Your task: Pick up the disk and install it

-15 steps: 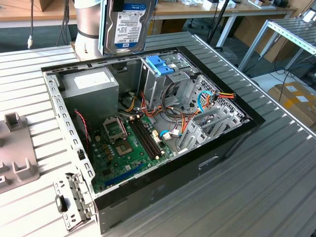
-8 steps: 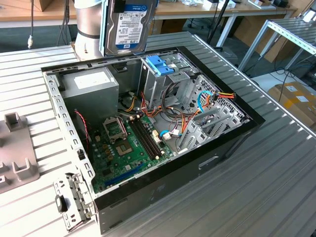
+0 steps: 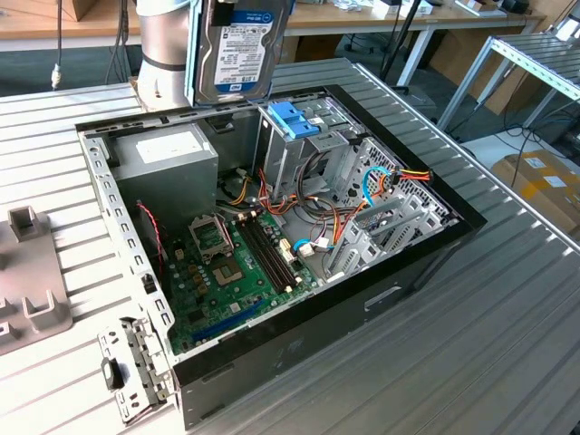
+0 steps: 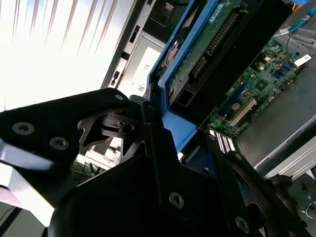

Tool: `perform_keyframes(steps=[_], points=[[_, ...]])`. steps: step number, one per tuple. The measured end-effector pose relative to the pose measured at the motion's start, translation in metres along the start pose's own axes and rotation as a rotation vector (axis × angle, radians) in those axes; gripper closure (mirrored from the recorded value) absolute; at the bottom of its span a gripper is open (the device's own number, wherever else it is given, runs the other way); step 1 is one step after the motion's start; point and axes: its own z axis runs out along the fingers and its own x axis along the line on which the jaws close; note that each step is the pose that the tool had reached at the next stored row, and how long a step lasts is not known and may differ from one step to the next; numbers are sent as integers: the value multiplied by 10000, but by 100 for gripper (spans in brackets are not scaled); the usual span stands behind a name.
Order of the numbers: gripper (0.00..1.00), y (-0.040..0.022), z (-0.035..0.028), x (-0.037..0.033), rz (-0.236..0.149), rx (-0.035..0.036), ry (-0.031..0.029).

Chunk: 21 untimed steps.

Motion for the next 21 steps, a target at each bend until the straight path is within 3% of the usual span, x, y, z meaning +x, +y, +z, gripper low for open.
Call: perform_keyframes(steps=[21], points=[[63, -20, -15, 158, 0, 0, 0]])
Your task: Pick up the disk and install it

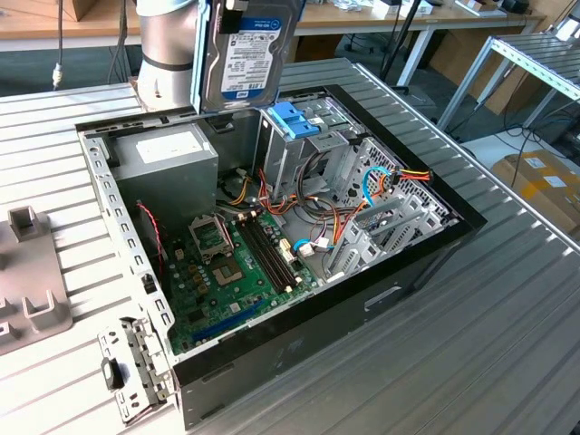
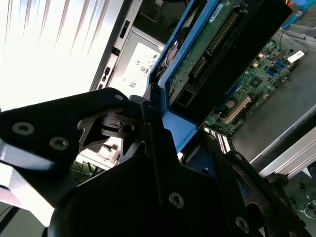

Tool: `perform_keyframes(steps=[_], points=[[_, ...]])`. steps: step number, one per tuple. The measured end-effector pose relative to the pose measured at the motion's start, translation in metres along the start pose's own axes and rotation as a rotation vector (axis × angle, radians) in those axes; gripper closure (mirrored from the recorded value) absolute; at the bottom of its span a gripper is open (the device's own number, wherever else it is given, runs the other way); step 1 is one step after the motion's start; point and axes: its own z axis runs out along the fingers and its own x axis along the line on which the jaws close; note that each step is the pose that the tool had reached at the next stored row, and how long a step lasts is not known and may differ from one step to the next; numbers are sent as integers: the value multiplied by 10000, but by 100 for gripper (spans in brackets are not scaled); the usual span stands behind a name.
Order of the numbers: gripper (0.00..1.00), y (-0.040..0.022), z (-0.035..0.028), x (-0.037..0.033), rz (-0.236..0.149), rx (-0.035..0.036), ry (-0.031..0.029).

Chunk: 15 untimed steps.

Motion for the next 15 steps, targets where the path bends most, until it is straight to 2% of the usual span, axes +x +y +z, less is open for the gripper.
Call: perform_keyframes(steps=[15], points=[[63, -24, -13, 132, 0, 0, 0]])
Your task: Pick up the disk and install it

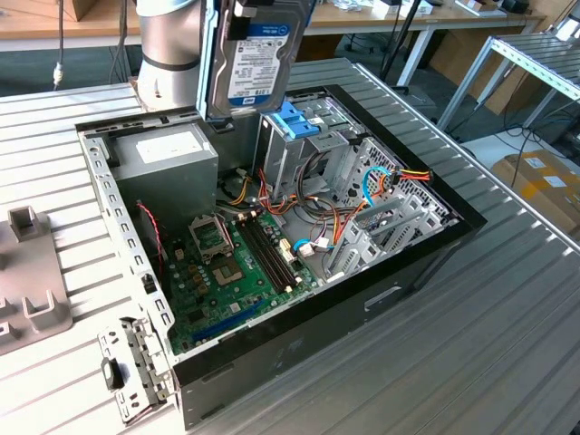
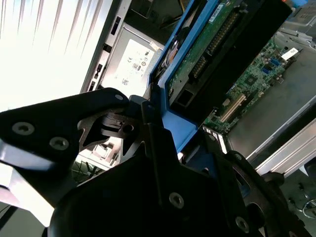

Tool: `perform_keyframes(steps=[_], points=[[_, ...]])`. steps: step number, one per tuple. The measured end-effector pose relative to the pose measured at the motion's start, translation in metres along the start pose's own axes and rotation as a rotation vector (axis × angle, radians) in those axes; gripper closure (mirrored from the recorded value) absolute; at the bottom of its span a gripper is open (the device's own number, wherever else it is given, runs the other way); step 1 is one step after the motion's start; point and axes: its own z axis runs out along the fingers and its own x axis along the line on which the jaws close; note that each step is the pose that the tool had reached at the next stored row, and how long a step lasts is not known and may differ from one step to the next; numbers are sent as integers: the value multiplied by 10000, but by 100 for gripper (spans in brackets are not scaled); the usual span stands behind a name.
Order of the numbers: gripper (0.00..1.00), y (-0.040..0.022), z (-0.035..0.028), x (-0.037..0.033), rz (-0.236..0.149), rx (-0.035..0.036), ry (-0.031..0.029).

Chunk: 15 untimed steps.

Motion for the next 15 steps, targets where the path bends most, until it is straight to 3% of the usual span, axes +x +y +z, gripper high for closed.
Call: perform_keyframes(steps=[2, 3, 5, 6, 15], points=[[63, -1, -1, 16, 0, 1, -2], [63, -4, -6, 66, -1, 1, -1], [63, -18, -24, 249, 0, 0, 0], [63, -23, -29, 304, 0, 1, 0], [63, -28, -36, 380, 0, 0, -1]])
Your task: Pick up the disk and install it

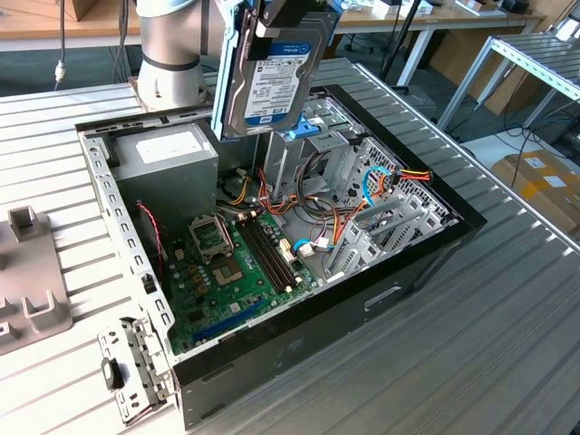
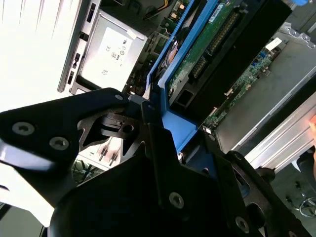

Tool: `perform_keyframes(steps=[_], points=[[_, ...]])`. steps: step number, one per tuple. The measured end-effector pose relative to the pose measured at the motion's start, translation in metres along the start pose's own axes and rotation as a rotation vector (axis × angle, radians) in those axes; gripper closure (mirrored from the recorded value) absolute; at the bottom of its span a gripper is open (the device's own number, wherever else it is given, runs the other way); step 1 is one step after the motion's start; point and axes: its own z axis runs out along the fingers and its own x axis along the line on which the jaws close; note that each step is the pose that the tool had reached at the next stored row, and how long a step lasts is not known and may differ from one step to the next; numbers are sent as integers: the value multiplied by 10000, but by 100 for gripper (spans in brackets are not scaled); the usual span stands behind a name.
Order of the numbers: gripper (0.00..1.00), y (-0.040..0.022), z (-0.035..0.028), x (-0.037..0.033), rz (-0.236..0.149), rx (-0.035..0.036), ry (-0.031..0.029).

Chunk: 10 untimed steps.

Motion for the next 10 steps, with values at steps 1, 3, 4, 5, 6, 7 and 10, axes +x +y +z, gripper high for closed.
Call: perform_keyframes(steps=[1, 3, 4, 5, 6, 7, 10], points=[[63, -1, -1, 9, 0, 0, 0], [63, -2, -3, 30, 0, 0, 0], [63, -3, -4, 39, -1, 0, 0], [63, -4, -5, 52, 0, 1, 0], [63, -5, -6, 66, 0, 0, 0], [63, -5, -7, 74, 0, 0, 0], [63, -7, -10, 99, 0, 0, 1]])
